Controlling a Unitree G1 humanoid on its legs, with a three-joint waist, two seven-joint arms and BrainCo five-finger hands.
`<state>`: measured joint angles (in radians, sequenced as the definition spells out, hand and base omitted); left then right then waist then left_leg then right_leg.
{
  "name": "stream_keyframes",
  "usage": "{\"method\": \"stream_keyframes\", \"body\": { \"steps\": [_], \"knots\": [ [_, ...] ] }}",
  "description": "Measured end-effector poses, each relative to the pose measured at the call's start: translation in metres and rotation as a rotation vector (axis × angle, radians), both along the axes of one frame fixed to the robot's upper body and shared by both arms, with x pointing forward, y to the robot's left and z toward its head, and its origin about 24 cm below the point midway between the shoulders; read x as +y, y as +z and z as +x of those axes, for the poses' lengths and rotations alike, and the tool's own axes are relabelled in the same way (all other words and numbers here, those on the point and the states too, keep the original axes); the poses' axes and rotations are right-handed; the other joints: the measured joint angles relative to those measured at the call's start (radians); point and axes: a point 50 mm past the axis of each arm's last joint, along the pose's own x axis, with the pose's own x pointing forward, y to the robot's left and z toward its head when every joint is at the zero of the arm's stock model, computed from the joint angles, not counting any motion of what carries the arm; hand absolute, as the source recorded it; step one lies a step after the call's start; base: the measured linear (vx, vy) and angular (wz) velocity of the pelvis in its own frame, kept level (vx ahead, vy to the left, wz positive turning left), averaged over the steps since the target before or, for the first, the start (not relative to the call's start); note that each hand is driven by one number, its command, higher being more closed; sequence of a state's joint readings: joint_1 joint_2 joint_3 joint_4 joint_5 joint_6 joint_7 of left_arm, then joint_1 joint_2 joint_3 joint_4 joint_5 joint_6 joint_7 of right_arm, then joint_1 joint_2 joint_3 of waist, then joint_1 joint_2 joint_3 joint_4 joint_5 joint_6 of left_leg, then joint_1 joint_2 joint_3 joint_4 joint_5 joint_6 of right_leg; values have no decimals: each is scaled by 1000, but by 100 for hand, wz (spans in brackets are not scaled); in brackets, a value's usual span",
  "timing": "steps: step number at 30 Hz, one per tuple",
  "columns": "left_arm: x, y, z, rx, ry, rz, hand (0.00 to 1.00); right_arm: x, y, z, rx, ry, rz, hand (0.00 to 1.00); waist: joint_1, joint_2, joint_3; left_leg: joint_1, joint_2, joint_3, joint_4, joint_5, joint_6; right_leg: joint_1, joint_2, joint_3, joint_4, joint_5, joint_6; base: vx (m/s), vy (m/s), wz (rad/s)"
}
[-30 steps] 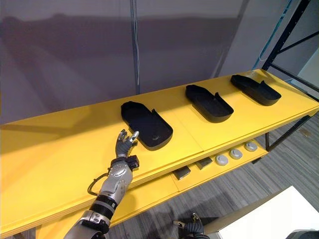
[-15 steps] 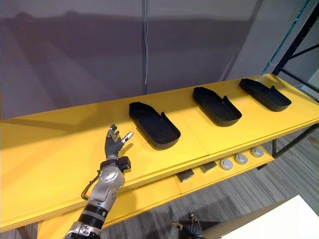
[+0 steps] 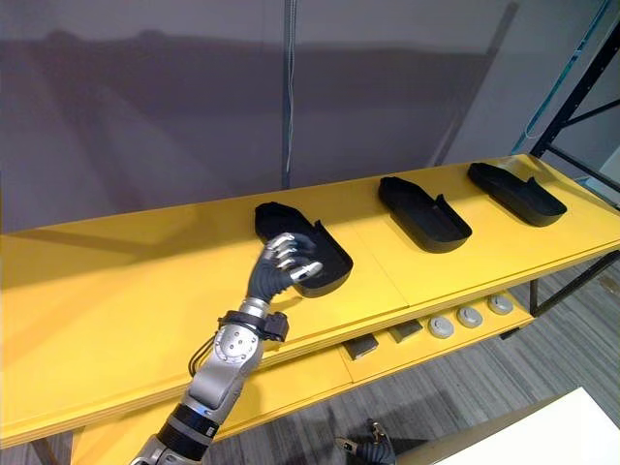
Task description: Walk over and take plastic housings, then place them on the shelf
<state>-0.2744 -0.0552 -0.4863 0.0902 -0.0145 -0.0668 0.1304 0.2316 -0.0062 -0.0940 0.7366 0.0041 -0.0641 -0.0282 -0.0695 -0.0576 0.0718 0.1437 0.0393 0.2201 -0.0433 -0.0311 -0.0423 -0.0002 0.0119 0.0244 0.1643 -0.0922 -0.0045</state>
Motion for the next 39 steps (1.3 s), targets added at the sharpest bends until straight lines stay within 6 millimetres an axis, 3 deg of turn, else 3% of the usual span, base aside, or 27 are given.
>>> {"method": "stream_keyframes", "body": {
  "steps": [4, 10, 19, 23, 33, 39],
  "knots": [
    [-30, -3, -8, -28, -153, 97, 100, 0, -1, 1, 2, 10, 9, 0, -13, 2, -4, 0, 0, 7, -2, 0, 0, -5, 2, 10, 2, 0, 0, -5, 2, -6],
    [-56, -10, -4, -46, -223, 226, 100, -2, -1, 5, 3, 15, 2, 0, -34, 3, -5, -2, -1, 26, -2, 0, 0, -26, 4, 31, 22, -1, 1, -47, 17, -11],
    [-69, -28, 3, -13, -223, 359, 100, -6, 2, 10, -16, 15, -8, 0, -61, 7, 7, -17, -6, 59, -3, 0, 1, -76, 6, 59, 71, -16, 8, -45, 24, -10],
    [-65, -30, 11, 3, -164, 379, 100, -8, 3, 12, -28, 7, -9, 0, -62, 12, 25, -22, -4, 69, -3, -1, 0, -89, 11, 71, 74, -19, 11, -33, 15, -9],
    [-25, -36, 38, 104, 99, 344, 100, -11, 6, 16, -47, -27, -17, 0, -77, 19, 52, -21, -2, 74, -6, -2, -1, -85, 12, 69, 72, -23, 6, -3, 3, 0],
    [-8, -45, 41, 167, 183, 320, 100, -9, 4, 19, -42, -32, -16, 0, -83, 20, 54, -14, -1, 69, -10, -2, -1, -73, 12, 65, 61, -21, 6, -32, 20, 2]
  ]
}}
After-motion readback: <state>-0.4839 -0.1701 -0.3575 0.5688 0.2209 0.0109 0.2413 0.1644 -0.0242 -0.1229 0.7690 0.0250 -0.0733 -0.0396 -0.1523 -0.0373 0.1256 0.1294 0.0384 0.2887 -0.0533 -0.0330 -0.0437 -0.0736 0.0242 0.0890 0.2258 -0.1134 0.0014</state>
